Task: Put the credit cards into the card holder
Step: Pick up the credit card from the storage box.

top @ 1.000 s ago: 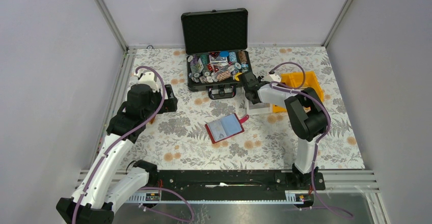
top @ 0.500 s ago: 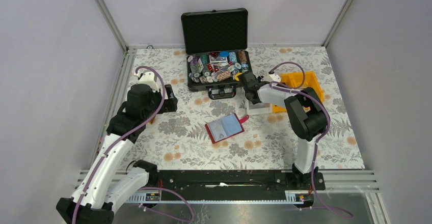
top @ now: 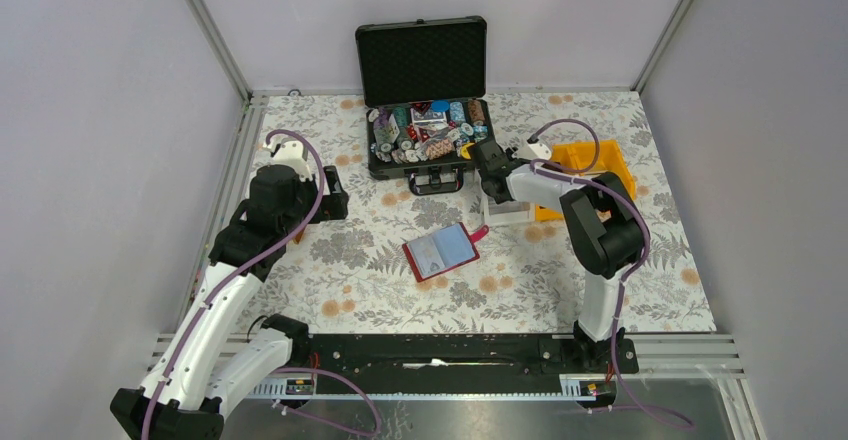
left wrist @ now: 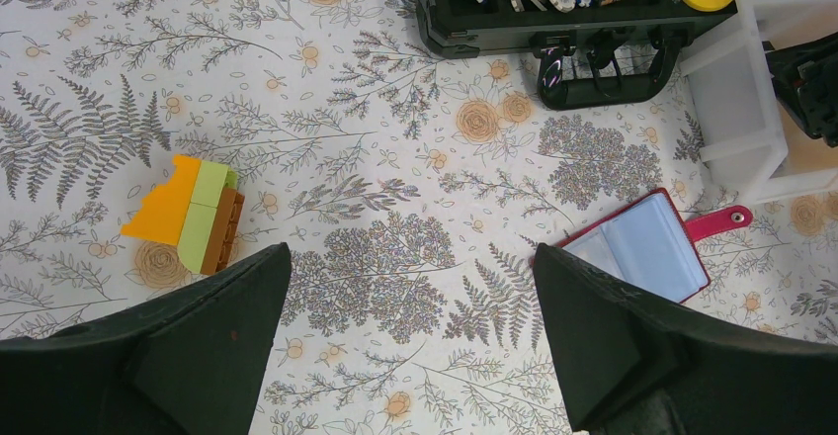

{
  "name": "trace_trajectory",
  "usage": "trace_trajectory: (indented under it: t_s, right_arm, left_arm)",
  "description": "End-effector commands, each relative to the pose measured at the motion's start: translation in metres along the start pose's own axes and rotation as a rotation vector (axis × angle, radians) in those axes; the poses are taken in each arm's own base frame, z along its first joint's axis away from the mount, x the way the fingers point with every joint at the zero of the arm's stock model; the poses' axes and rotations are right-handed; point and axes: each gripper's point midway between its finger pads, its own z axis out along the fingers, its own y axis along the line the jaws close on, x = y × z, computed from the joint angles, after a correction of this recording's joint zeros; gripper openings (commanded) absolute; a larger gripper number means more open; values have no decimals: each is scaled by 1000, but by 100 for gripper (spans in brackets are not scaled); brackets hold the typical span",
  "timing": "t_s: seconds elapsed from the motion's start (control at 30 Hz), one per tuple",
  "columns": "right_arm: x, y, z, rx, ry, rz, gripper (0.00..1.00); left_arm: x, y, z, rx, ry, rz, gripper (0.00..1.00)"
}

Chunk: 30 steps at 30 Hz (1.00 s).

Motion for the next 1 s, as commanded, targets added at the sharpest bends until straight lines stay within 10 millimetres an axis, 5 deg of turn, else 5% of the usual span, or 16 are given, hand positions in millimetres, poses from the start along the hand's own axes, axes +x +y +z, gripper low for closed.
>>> trace_trajectory:
  t_s: [0.0, 0.33, 0.5, 0.97]
  right_arm:
    - [-49, 36, -15, -81, -104, 109, 37]
    - [-45, 31, -13, -70, -102, 113, 33]
    - [-46, 26, -14, -92, -117, 154, 21]
    - [-33, 24, -1, -81, -112, 160, 20]
  left_arm:
    - [-8, 0, -3, -3, -34, 14, 99]
    - [-9, 1, -4, -8, -38, 12, 99]
    - [-9, 1, -4, -9, -40, 11, 99]
    - [-8, 1, -3, -9, -35, 11, 99]
